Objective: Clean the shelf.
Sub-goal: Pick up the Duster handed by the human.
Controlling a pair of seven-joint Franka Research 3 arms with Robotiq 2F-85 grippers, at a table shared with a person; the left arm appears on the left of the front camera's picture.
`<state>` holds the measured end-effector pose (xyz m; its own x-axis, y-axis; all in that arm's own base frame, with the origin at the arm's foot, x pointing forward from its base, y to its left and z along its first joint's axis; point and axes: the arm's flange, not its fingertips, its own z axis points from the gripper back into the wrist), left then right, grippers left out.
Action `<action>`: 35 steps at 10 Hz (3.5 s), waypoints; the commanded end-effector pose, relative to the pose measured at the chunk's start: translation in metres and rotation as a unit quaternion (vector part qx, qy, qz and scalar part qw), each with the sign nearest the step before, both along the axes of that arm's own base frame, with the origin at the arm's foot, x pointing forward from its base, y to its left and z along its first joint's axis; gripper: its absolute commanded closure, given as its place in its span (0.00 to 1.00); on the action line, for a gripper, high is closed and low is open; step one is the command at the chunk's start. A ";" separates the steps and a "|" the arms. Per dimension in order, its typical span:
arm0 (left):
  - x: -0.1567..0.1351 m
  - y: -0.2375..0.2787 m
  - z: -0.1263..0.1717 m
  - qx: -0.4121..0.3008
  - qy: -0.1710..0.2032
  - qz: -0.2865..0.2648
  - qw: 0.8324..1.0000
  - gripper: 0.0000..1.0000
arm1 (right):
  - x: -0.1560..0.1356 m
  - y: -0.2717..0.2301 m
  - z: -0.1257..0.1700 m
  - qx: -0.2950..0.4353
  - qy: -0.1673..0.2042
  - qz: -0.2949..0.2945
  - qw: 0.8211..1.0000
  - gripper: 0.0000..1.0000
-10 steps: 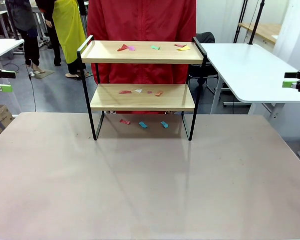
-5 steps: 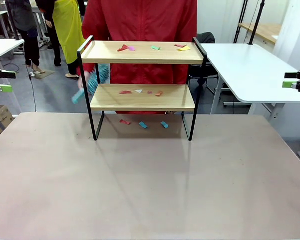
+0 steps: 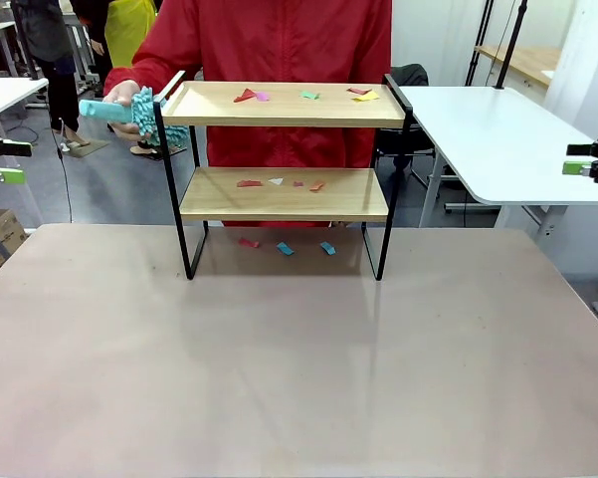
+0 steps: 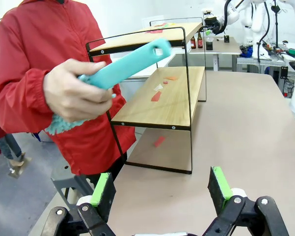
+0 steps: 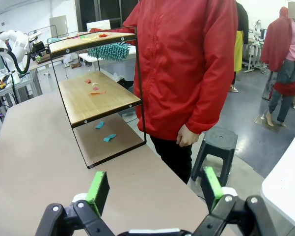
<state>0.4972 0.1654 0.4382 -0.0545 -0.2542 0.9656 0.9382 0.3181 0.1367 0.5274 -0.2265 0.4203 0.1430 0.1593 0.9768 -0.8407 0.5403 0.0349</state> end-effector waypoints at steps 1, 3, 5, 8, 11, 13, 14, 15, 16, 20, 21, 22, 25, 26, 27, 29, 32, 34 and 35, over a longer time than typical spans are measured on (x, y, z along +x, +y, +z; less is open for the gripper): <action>-0.001 -0.001 0.001 -0.002 -0.001 -0.001 1.000 0.00 | 0.001 0.001 0.001 0.000 -0.001 0.001 1.000 0.00; -0.001 -0.001 0.001 -0.002 -0.001 -0.001 1.000 0.00 | 0.001 0.001 0.001 0.000 -0.001 0.001 1.000 0.00; -0.001 -0.001 0.001 -0.002 -0.001 -0.001 1.000 0.00 | 0.001 0.001 0.001 0.000 -0.001 0.001 1.000 0.00; -0.001 -0.001 0.001 -0.002 -0.001 -0.001 1.000 0.00 | 0.001 0.001 0.001 0.000 -0.001 0.001 1.000 0.00; -0.001 -0.001 0.001 -0.002 -0.001 -0.001 1.000 0.00 | 0.001 0.001 0.001 0.000 -0.001 0.001 1.000 0.00; -0.001 -0.001 0.001 -0.002 -0.001 -0.001 1.000 0.00 | 0.001 0.001 0.001 0.000 -0.001 0.001 1.000 0.00; -0.001 -0.001 0.001 -0.002 -0.001 -0.001 1.000 0.00 | 0.001 0.001 0.001 0.000 -0.001 0.001 1.000 0.00; 0.000 0.000 0.000 0.000 0.000 0.000 1.000 0.00 | 0.001 0.001 0.001 0.000 -0.001 0.001 1.000 0.00; -0.004 -0.009 0.019 0.014 0.013 0.016 1.000 0.00 | 0.001 0.001 0.001 0.000 -0.001 0.001 1.000 0.00; -0.022 -0.056 0.129 0.104 0.072 0.103 0.987 0.00 | 0.001 0.001 0.001 0.000 -0.001 0.001 1.000 0.00; -0.028 -0.079 0.155 0.098 0.127 0.149 0.976 0.00 | 0.001 0.001 0.001 0.000 -0.001 0.001 1.000 0.00; -0.039 -0.109 0.179 0.110 0.150 0.192 0.964 0.00 | 0.001 0.001 0.001 0.000 -0.001 0.001 1.000 0.00; -0.063 -0.169 0.224 0.118 0.182 0.272 0.937 0.00 | 0.001 0.001 0.001 0.000 -0.001 0.001 1.000 0.00; -0.065 -0.190 0.227 0.127 0.207 0.311 0.919 0.00 | 0.001 0.001 0.001 0.000 -0.001 0.001 1.000 0.00; -0.065 -0.203 0.227 0.133 0.218 0.344 0.903 0.00 | 0.001 0.001 0.001 0.000 -0.001 0.001 1.000 0.00; -0.053 -0.220 0.209 0.147 0.282 0.460 0.829 0.00 | 0.001 0.001 0.001 0.000 -0.001 0.001 1.000 0.00; -0.050 -0.228 0.192 0.172 0.281 0.450 0.830 0.00 | 0.001 0.001 0.001 0.000 -0.001 0.001 1.000 0.00; -0.048 -0.220 0.190 0.173 0.263 0.465 0.828 0.00 | 0.001 0.001 0.001 0.000 -0.001 0.001 1.000 0.00; -0.048 -0.220 0.190 0.173 0.263 0.465 0.828 0.00 | 0.001 0.001 0.001 0.000 -0.001 0.001 1.000 0.00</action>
